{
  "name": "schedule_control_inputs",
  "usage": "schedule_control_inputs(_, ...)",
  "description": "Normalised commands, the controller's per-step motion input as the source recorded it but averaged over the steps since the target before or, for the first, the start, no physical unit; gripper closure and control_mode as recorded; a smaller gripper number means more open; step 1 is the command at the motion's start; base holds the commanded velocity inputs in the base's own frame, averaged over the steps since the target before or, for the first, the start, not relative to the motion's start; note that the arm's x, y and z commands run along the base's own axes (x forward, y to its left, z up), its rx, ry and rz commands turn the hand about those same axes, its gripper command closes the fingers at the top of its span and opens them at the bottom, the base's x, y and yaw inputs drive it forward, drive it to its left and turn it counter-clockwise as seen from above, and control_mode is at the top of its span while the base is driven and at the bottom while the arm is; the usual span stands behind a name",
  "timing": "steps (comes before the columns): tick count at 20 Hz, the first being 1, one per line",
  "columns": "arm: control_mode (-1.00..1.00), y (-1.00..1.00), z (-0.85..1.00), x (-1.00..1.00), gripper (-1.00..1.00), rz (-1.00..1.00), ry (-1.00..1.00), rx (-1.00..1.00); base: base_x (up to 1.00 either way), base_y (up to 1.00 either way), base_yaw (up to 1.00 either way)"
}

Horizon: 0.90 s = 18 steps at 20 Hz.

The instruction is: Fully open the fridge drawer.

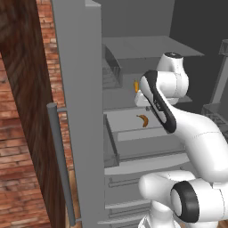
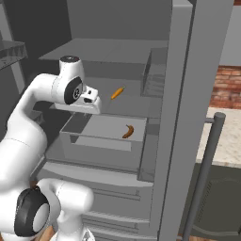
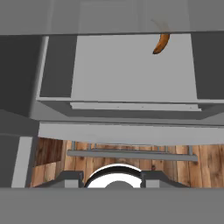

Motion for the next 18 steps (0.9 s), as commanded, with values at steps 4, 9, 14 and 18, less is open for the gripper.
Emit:
schedule_control_inputs(4,-1.00,-0.11,0.00,-0.07,-1.00,-0.01,0.00,0.00,0.00,0.00,0.00)
schedule_control_inputs(9,-1.00,-0.31,-0.16,-0.02,-1.00,-0.09,0.00,0.02,0.00,0.00,0.00)
schedule_control_inputs(14,-1.00,-0.28,-0.36,0.00,-1.00,-0.09,0.00,0.00,0.00,0.00,0.00)
schedule_control_inputs(18,-1.00,-0.02,-0.26,0.02,-1.00,-0.08,0.00,0.00,0.00,0.00,0.00)
